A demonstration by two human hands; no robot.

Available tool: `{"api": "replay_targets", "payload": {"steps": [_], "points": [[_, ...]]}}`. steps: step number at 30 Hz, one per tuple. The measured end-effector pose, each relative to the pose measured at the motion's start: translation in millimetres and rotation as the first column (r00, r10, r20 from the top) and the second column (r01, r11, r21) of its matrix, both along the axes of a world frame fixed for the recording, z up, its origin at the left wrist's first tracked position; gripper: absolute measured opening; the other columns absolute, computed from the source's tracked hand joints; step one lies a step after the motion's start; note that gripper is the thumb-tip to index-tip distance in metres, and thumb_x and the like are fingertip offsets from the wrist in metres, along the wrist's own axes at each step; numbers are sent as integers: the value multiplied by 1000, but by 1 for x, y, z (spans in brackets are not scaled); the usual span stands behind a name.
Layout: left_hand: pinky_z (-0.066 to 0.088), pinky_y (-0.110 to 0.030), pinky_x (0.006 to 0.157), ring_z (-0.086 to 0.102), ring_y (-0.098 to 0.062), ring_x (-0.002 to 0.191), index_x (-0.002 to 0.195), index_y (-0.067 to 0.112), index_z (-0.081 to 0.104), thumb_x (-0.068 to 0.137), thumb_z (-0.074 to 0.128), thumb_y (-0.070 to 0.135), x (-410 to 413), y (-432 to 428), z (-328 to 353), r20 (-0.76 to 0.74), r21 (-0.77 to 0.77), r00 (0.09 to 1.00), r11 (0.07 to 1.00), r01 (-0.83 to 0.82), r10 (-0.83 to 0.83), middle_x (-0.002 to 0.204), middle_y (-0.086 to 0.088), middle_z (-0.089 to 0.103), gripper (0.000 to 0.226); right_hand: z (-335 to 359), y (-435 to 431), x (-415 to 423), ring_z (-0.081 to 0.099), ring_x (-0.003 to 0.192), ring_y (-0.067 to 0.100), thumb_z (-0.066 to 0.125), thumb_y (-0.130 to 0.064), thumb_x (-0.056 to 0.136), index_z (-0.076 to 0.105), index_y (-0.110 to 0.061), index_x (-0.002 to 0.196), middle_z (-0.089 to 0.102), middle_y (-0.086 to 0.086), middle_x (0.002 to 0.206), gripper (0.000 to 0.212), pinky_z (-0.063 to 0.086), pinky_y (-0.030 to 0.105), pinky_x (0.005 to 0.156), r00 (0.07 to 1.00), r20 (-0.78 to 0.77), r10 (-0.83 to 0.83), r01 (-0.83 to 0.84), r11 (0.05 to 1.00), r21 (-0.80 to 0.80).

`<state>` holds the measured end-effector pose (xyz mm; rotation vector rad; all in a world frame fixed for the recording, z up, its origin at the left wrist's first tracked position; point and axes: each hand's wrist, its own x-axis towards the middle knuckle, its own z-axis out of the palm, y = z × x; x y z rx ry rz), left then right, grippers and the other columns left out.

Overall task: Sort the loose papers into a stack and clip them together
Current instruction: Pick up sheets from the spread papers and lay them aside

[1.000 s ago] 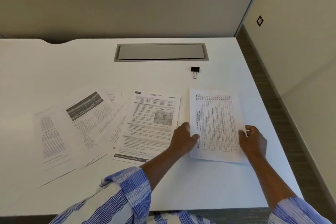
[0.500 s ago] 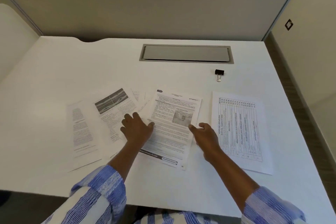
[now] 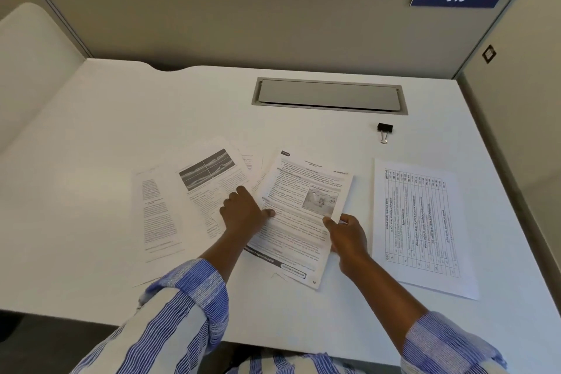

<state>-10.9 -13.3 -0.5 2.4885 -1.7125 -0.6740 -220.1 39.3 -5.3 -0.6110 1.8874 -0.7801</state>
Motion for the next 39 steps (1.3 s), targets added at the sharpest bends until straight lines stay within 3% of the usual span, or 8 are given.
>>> {"api": "replay_targets", "payload": {"steps": [9, 13, 16, 18, 22, 27, 32, 39], "points": [[47, -31, 69, 61, -23, 84, 102, 10, 60, 87, 75, 20, 10, -17, 22, -498, -11, 857, 990, 141, -128, 98, -6, 68, 23, 1, -1, 14, 68, 104, 26, 71, -45, 81, 59, -22, 123, 70, 2, 120, 50, 57, 50, 92, 1000, -27, -8, 7, 1000, -17], [56, -31, 72, 71, -23, 84, 102, 11, 67, 87, 75, 9, 30, -13, 61, -803, -58, 576, 982, 179, -152, 96, -2, 75, 18, 8, -5, 4, 66, 107, 27, 75, -60, 73, 50, -20, 138, 65, 7, 125, 81, 57, 48, 93, 995, 69, -69, 71, 997, -40], [59, -43, 89, 72, -32, 107, 126, 3, 64, 88, 70, 1, 52, -11, 74, -957, -26, 280, 987, 157, -70, 122, -13, 73, 38, 24, -7, -2, 64, 115, 26, 75, -52, 82, 42, -22, 146, 62, 3, 131, 78, 53, 44, 96, 963, 268, -40, 88, 981, -172], [60, -41, 89, 70, -33, 111, 133, 1, 61, 91, 64, -3, 63, -10, 75, -974, -26, 220, 991, 131, -55, 127, -14, 70, 42, 40, -10, -1, 69, 111, 25, 72, -44, 87, 51, -26, 139, 71, 2, 124, 58, 56, 41, 89, 926, 362, 104, 12, 953, -304], [57, -43, 96, 69, -33, 114, 130, 4, 64, 93, 62, -2, 74, -8, 72, -951, -88, 291, 995, 54, -100, 125, -11, 72, 37, 63, -21, 5, 68, 113, 25, 63, -18, 97, 63, -23, 129, 73, 3, 121, 33, 54, 46, 100, 924, 292, 248, -102, 894, -436], [54, -31, 96, 70, -11, 106, 119, 23, 69, 95, 59, -3, 67, -8, 74, -911, -213, 384, 969, -122, -152, 113, 8, 76, 36, 82, -32, 17, 68, 107, 15, 66, -16, 96, 69, -26, 110, 75, -4, 111, 18, 53, 31, 94, 973, 166, 163, -51, 846, -532], [47, -48, 107, 60, -22, 123, 134, 30, 58, 91, 56, 14, 57, 5, 47, -848, -216, 512, 971, -101, -135, 129, 7, 68, 46, 54, -24, 27, 64, 115, 17, 60, -14, 98, 61, -25, 128, 70, -4, 122, 32, 51, 35, 99, 974, 53, 222, -172, 868, -465], [57, -36, 87, 66, -21, 108, 124, 20, 58, 96, 50, 8, 28, 1, 37, -753, -227, 653, 965, -135, -86, 118, 1, 69, 32, 50, -23, 9, 62, 104, 14, 55, -25, 102, 59, -13, 129, 68, -2, 116, 31, 46, 23, 86, 921, -346, 180, -319, 858, -403]]}}
